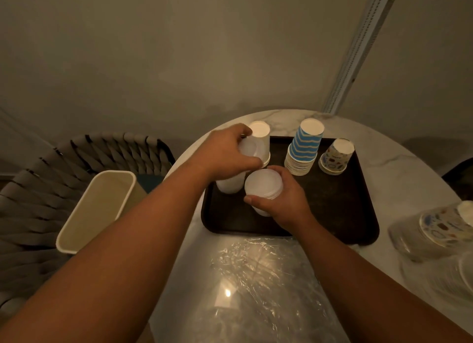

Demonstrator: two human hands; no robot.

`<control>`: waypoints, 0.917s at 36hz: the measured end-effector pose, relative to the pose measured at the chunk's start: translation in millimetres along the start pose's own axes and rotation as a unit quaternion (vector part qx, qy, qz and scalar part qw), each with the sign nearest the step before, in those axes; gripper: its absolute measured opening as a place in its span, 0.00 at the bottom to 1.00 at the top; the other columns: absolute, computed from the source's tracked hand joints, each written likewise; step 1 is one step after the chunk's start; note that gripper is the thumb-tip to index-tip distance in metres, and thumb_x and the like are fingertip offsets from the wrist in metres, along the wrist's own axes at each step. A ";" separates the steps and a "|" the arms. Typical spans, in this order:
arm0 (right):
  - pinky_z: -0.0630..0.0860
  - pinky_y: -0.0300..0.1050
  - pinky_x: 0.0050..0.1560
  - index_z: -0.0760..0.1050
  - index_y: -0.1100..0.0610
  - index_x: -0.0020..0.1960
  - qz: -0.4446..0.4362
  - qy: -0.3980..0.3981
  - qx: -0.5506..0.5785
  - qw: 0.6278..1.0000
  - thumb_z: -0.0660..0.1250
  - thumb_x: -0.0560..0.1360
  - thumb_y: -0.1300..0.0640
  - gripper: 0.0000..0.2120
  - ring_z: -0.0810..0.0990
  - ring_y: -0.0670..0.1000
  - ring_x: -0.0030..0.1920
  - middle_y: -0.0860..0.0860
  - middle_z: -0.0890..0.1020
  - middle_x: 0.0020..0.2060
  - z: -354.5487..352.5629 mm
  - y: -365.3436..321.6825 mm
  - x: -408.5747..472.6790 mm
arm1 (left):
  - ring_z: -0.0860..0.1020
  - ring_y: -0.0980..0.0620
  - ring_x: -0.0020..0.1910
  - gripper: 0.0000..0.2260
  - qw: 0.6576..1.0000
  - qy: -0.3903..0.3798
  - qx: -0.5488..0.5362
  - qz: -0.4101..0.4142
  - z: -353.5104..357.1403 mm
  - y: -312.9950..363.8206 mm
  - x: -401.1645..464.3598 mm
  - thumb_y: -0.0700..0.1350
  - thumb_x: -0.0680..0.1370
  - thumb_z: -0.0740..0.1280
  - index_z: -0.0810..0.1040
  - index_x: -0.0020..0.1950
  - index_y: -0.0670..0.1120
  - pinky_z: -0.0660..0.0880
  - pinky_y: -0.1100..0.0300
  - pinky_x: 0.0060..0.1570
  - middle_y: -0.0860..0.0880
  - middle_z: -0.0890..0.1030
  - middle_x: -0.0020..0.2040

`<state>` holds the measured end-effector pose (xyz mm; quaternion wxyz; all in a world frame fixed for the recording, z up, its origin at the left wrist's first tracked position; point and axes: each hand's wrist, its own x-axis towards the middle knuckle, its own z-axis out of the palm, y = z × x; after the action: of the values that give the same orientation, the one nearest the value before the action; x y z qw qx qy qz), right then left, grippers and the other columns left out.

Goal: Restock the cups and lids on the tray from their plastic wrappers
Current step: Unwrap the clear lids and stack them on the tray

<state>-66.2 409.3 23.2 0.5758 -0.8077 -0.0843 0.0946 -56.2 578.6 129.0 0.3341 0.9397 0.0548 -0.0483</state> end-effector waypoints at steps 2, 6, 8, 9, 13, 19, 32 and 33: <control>0.73 0.40 0.56 0.70 0.44 0.61 0.004 0.003 -0.006 1.000 0.84 0.58 0.51 0.37 0.75 0.43 0.56 0.37 0.75 0.53 -0.5 2.0 0.1 | 0.75 0.49 0.59 0.34 0.998 0.017 0.062 0.002 -9.3 -5.0 6.0 0.52 0.70 0.76 0.68 0.73 0.51 0.71 0.58 0.53 0.48 0.74 0.67; 0.70 0.32 0.51 0.69 0.44 0.61 0.013 0.007 -0.007 1.000 0.84 0.59 0.52 0.36 0.74 0.43 0.55 0.36 0.74 0.51 -2.0 4.1 0.8 | 0.72 0.45 0.65 0.36 0.990 0.007 0.140 -0.024 -13.2 -21.0 14.6 0.50 0.71 0.76 0.65 0.75 0.50 0.73 0.53 0.58 0.46 0.72 0.70; 0.69 0.33 0.50 0.68 0.43 0.61 0.016 0.004 -0.008 1.000 0.84 0.59 0.52 0.36 0.73 0.44 0.56 0.36 0.73 0.52 -1.8 4.6 1.2 | 0.72 0.44 0.66 0.36 0.987 -0.008 0.158 -0.030 -9.6 -27.0 16.9 0.51 0.71 0.76 0.65 0.75 0.50 0.73 0.53 0.59 0.46 0.72 0.70; 0.69 0.34 0.51 0.68 0.43 0.61 0.018 0.003 -0.009 1.000 0.84 0.59 0.52 0.36 0.73 0.44 0.56 0.36 0.73 0.52 -1.8 4.7 1.2 | 0.72 0.44 0.66 0.36 0.986 -0.015 0.163 -0.028 -7.7 -28.4 17.8 0.51 0.71 0.76 0.65 0.76 0.50 0.73 0.53 0.59 0.46 0.72 0.70; 0.71 0.39 0.55 0.67 0.43 0.61 0.023 0.004 -0.009 1.000 0.84 0.59 0.51 0.36 0.73 0.44 0.58 0.37 0.73 0.52 -2.0 7.4 2.1 | 0.72 0.45 0.67 0.35 0.985 -0.034 0.171 -0.007 -0.1 -28.4 21.0 0.50 0.72 0.75 0.65 0.76 0.50 0.72 0.54 0.60 0.47 0.71 0.71; 0.69 0.39 0.55 0.67 0.43 0.62 0.026 0.000 -0.010 1.000 0.83 0.60 0.51 0.37 0.72 0.44 0.58 0.39 0.73 0.54 -3.1 9.7 2.4 | 0.70 0.46 0.68 0.35 0.983 -0.051 0.179 -0.013 7.3 -32.8 26.5 0.50 0.72 0.76 0.65 0.76 0.51 0.71 0.53 0.63 0.47 0.70 0.73; 0.67 0.26 0.46 0.67 0.43 0.61 0.018 -0.003 -0.002 1.000 0.83 0.60 0.53 0.36 0.72 0.35 0.50 0.33 0.71 0.50 -3.7 3.8 4.0 | 0.70 0.42 0.68 0.42 0.983 -0.062 0.170 -0.027 22.3 -44.1 30.9 0.54 0.69 0.78 0.59 0.77 0.56 0.72 0.51 0.63 0.46 0.61 0.75; 0.67 0.27 0.46 0.67 0.43 0.61 0.019 -0.001 -0.002 1.000 0.83 0.60 0.53 0.36 0.72 0.35 0.50 0.33 0.71 0.50 -4.0 4.1 4.1 | 0.69 0.42 0.69 0.43 0.985 -0.057 0.163 -0.028 22.9 -45.1 30.4 0.54 0.68 0.78 0.59 0.77 0.55 0.72 0.50 0.63 0.46 0.61 0.75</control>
<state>-61.2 405.3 20.3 0.5725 -0.8100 -0.0700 0.1064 -33.5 601.0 79.4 0.1770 0.9755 0.0539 -0.1193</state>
